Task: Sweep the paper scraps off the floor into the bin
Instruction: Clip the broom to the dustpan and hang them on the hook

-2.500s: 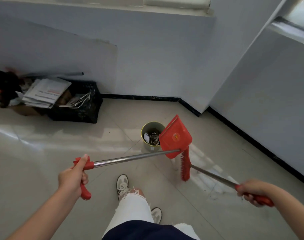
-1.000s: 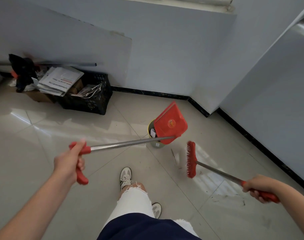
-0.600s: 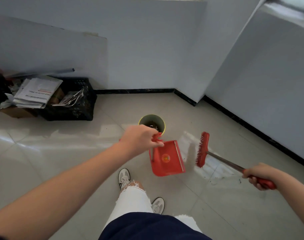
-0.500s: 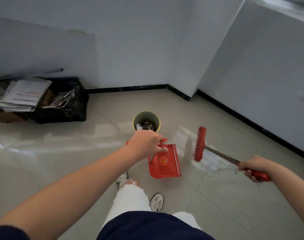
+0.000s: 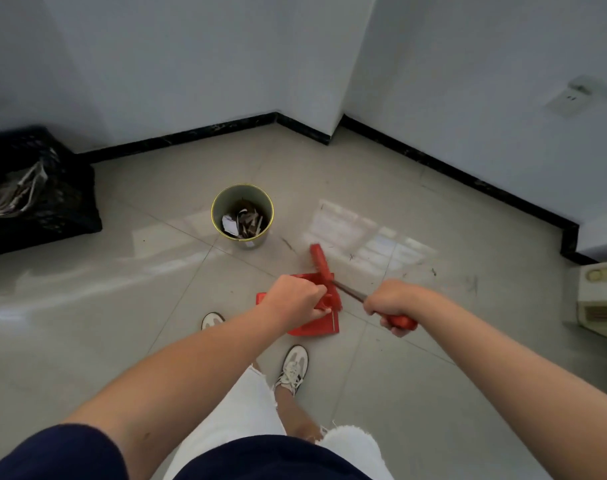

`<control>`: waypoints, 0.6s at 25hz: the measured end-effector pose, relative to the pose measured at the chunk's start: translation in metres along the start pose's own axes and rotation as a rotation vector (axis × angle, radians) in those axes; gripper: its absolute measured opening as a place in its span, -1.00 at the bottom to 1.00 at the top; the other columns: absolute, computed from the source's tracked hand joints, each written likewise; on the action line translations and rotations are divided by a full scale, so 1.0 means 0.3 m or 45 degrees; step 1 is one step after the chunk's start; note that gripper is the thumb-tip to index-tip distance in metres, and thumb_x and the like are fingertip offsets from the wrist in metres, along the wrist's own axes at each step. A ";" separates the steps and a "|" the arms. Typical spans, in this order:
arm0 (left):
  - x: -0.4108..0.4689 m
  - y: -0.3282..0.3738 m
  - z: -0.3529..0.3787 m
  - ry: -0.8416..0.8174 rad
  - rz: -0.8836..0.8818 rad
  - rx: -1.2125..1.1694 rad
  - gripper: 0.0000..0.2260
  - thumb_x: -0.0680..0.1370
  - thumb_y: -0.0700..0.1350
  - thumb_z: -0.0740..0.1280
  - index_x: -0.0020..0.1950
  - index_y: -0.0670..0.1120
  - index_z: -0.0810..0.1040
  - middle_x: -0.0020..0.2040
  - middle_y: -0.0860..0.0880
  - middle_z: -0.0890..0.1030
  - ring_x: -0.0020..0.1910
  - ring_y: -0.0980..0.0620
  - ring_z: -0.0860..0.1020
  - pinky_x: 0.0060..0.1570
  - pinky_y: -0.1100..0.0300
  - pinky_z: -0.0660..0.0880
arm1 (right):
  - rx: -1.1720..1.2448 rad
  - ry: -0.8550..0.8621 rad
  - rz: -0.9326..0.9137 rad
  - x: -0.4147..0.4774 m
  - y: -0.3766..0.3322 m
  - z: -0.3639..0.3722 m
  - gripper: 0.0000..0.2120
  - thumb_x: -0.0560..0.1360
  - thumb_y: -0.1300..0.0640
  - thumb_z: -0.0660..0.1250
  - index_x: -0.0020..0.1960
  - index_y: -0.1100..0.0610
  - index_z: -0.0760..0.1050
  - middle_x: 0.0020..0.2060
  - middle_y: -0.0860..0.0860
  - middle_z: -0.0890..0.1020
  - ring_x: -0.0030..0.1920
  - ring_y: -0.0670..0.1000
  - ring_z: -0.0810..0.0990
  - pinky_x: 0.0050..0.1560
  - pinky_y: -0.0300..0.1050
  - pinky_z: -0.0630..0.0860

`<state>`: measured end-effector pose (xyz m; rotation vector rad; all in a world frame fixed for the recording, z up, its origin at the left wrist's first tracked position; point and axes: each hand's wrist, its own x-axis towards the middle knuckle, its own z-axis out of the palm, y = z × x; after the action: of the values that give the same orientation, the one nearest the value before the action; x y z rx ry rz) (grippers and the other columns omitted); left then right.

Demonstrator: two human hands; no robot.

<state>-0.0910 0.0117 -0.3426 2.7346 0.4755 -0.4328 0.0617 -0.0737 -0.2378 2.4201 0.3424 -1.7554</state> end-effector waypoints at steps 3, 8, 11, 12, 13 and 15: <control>0.015 0.006 -0.005 -0.035 -0.021 -0.039 -0.65 0.50 0.17 0.24 0.10 -0.04 0.57 0.08 -0.04 0.57 0.09 -0.08 0.53 -0.21 0.08 0.39 | -0.055 -0.092 -0.066 -0.027 -0.063 0.046 -0.81 0.47 0.33 0.21 -0.30 0.21 0.31 -0.62 0.07 0.39 -0.73 -0.04 0.31 -0.61 -0.37 0.32; 0.028 -0.002 -0.036 -0.186 0.013 -0.247 -0.52 0.52 0.09 0.25 0.43 0.12 0.32 0.45 0.12 0.35 0.45 0.05 0.26 0.20 0.01 0.47 | -0.099 -0.204 -0.128 -0.065 -0.170 0.084 -0.89 0.50 0.29 0.11 -0.18 0.19 0.35 -0.57 0.03 0.38 -0.64 -0.06 0.32 -0.57 -0.39 0.27; 0.037 -0.008 -0.048 -0.230 0.045 -0.281 -0.61 0.52 0.01 0.27 0.35 0.13 0.37 0.33 0.08 0.47 0.34 0.03 0.42 0.01 0.11 0.45 | -0.273 -0.172 -0.151 -0.060 -0.186 0.101 -0.84 0.49 0.33 0.04 -0.22 0.21 0.34 -0.49 0.08 0.36 -0.57 -0.01 0.27 -0.55 -0.34 0.22; 0.039 -0.011 -0.042 -0.223 0.047 -0.285 -0.65 0.51 -0.02 0.27 0.30 0.12 0.40 0.26 0.04 0.53 0.27 -0.01 0.49 -0.07 0.11 0.44 | -0.295 -0.161 -0.158 -0.063 -0.188 0.103 -0.86 0.47 0.34 0.04 -0.19 0.23 0.35 -0.50 0.09 0.37 -0.57 -0.01 0.27 -0.55 -0.32 0.21; 0.040 -0.016 -0.034 -0.222 0.044 -0.298 -0.67 0.51 -0.03 0.27 0.28 0.10 0.41 0.22 0.02 0.56 0.23 -0.03 0.51 -0.10 0.09 0.44 | -0.312 -0.160 -0.165 -0.068 -0.191 0.101 -0.86 0.46 0.36 0.04 -0.14 0.25 0.36 -0.50 0.09 0.38 -0.57 0.00 0.28 -0.54 -0.31 0.22; 0.034 -0.018 -0.024 -0.249 0.035 -0.335 -0.62 0.49 0.02 0.28 0.31 0.12 0.39 0.26 0.00 0.54 0.28 -0.02 0.48 -0.02 0.04 0.52 | -0.339 -0.168 -0.156 -0.075 -0.194 0.101 -0.86 0.45 0.37 0.04 -0.15 0.24 0.35 -0.50 0.10 0.38 -0.59 0.00 0.29 -0.58 -0.34 0.24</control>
<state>-0.0822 0.0219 -0.3412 2.4144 0.4109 -0.5801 0.0123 -0.0272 -0.2245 2.1289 0.6741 -1.7768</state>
